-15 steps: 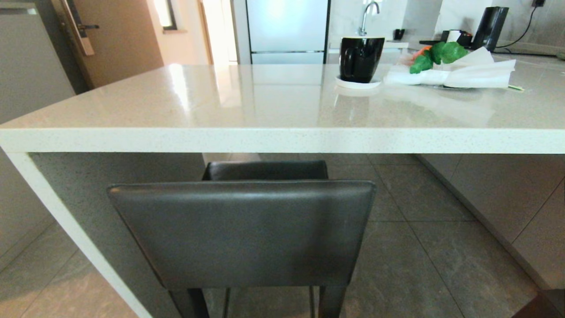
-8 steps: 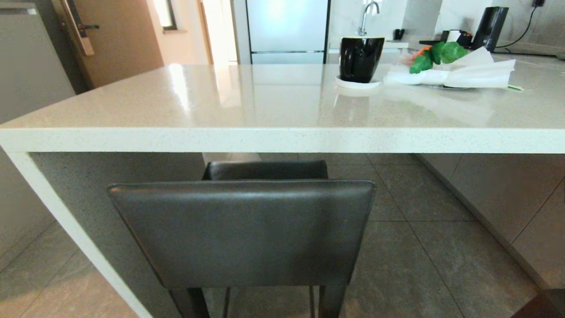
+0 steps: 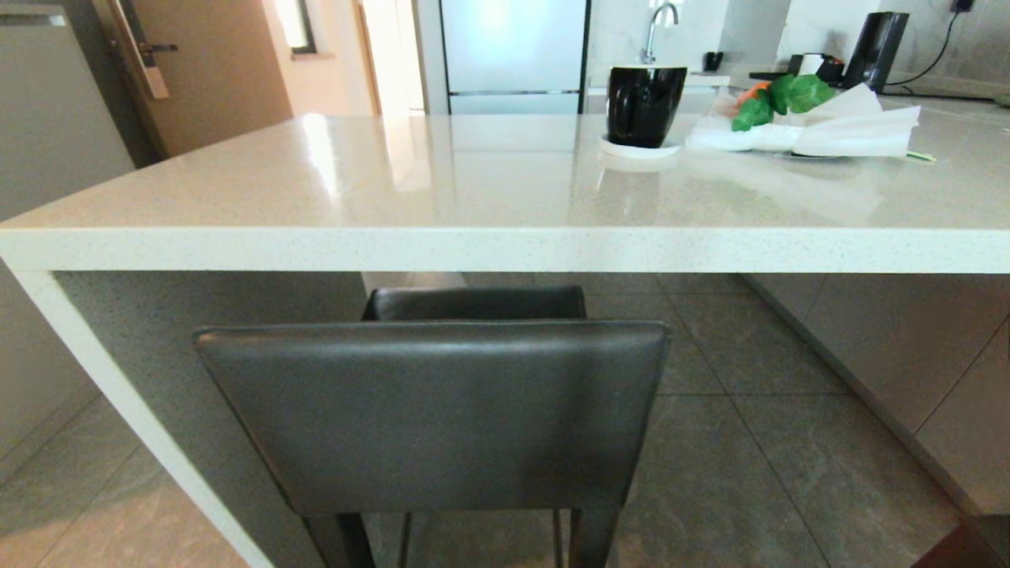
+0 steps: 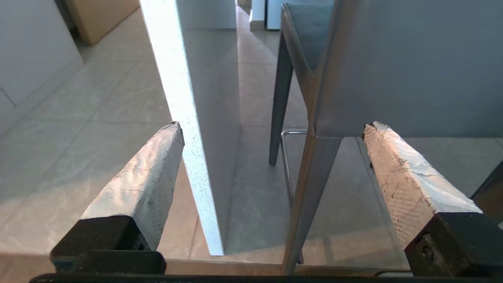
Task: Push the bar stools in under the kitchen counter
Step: Pull the gray chair out from under the dining table
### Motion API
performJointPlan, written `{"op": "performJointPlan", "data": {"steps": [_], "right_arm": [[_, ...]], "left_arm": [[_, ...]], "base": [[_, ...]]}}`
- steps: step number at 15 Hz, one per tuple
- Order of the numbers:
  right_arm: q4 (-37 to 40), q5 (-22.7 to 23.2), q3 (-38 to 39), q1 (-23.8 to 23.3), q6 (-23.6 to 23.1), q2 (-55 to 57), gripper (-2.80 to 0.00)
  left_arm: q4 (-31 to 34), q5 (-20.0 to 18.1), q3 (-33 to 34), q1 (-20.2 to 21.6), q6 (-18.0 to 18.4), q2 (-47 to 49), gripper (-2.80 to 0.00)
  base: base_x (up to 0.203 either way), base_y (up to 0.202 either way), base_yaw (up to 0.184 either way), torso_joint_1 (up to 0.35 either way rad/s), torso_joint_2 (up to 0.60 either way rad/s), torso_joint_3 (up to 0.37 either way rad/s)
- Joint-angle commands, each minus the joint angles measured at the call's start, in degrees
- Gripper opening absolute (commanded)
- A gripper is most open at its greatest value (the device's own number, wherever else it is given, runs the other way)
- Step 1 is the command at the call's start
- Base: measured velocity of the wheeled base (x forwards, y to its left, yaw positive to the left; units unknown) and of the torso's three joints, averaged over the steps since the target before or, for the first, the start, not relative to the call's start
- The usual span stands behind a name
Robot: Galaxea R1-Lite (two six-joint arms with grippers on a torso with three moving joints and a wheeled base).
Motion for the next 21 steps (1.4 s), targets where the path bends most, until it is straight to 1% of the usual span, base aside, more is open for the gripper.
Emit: {"op": "performJointPlan", "data": {"steps": [1, 3, 5, 6, 7, 8, 9, 11, 13, 14, 15, 16, 18, 19, 20, 21], "right_arm": [[-0.27, 0.71, 0.02, 0.0, -1.14, -0.14, 0.0], [-0.27, 0.93, -0.74, 0.0, -0.73, -0.02, 0.0], [-0.27, 1.4, -4.5, 0.03, 0.99, 3.38, 0.0], [-0.47, 1.63, -6.13, 0.19, 1.88, 6.2, 0.0], [-1.36, 1.96, -7.03, 0.49, 2.35, 8.18, 0.0], [-3.29, 2.16, -7.36, 0.72, 2.52, 9.45, 0.0], [-3.6, 2.41, -7.22, 0.79, 2.41, 9.95, 0.0], [-3.92, 4.33, -7.97, 0.98, 2.35, 11.78, 0.0], [-5.48, 7.12, -10.17, 2.04, 2.81, 13.54, 0.0], [-5.93, 8.12, -10.76, 2.78, 3.04, 14.35, 0.0], [-6.21, 9.35, -11.94, 3.66, 3.86, 15.58, 0.0], [-6.25, 11.1, -14.0, 5.26, 5.41, 16.79, 0.0], [-6.09, 13.71, -18.74, 9.86, 12.65, 20.21, 0.0], [-6.02, 14.2, -19.64, 12.06, 14.57, 21.57, 0.0], [-6.01, 15.67, -19.07, 13.61, 15.2, 22.13, 0.0], [-6.25, 19.14, -17.44, 13.57, 15.46, 22.28, 0.0]], "left_arm": [[-0.61, -1.06, 0.09, -0.04, 2.43, -0.02, 0.0], [-0.72, -1.21, 0.18, -0.04, 2.44, -0.02, 0.0], [-0.72, -1.12, 0.18, -0.04, 1.92, -0.02, 0.0], [-0.68, -1.03, 0.09, -0.04, 1.39, -0.02, 0.0], [-0.69, -1.24, -1.3, -0.03, 0.04, 0.16, 0.0], [-0.09, -2.16, -5.24, -0.03, -2.86, 1.59, 0.0], [0.98, -3.4, -10.48, -0.15, -5.55, 4.7, 0.0], [1.98, -5.69, -17.05, -1.91, -8.73, 14.22, 0.0], [0.8, -7.83, -19.88, -7.99, -9.47, 18.94, 0.0], [0.09, -10.16, -20.84, -8.62, -9.51, 20.89, 0.0], [-0.86, -14.21, -21.27, -8.75, -9.73, 21.4, 0.0], [-1.8, -17.07, -21.07, -9.05, -9.98, 21.46, 0.0], [-2.43, -23.48, -20.41, -9.6, -11.22, 21.01, 0.0], [-2.52, -26.07, -19.76, -9.36, -12.62, 20.73, 0.0], [-2.62, -27.46, -18.02, -8.69, -13.01, 20.63, 0.0], [-3.36, -28.61, -15.7, -8.22, -13.1, 20.42, 0.0]], "base": [[0.0, 0.0, 0.0, 0.0, 0.0, 0.0], [0.0, 0.0, 0.0, 0.0, 0.0, 0.0], [0.0, 0.0, 0.0, 0.0, 0.0, 0.0], [0.0, 0.0, 0.0, 0.0, 0.0, 0.0], [0.0, 0.0, 0.0, 0.0, 0.0, 0.0], [0.0, 0.0, 0.0, 0.0, 0.0, 0.0], [0.0, 0.0, 0.0, 0.0, 0.0, 0.0], [0.0, 0.0, 0.0, 0.0, 0.0, 0.0], [0.0, 0.0, 0.0, 0.0, 0.0, 0.0], [0.0, 0.0, 0.0, 0.0, 0.0, 0.0], [0.0, 0.0, 0.0, 0.0, 0.0, 0.0], [0.0, 0.0, 0.0, 0.0, 0.0, 0.0], [0.0, 0.0, 0.0, 0.0, 0.0, 0.0], [0.0, 0.0, 0.0, 0.0, 0.0, 0.0], [0.0, 0.0, 0.0, 0.0, 0.0, 0.0], [0.0, 0.0, 0.0, 0.0, 0.0, 0.0]]}}
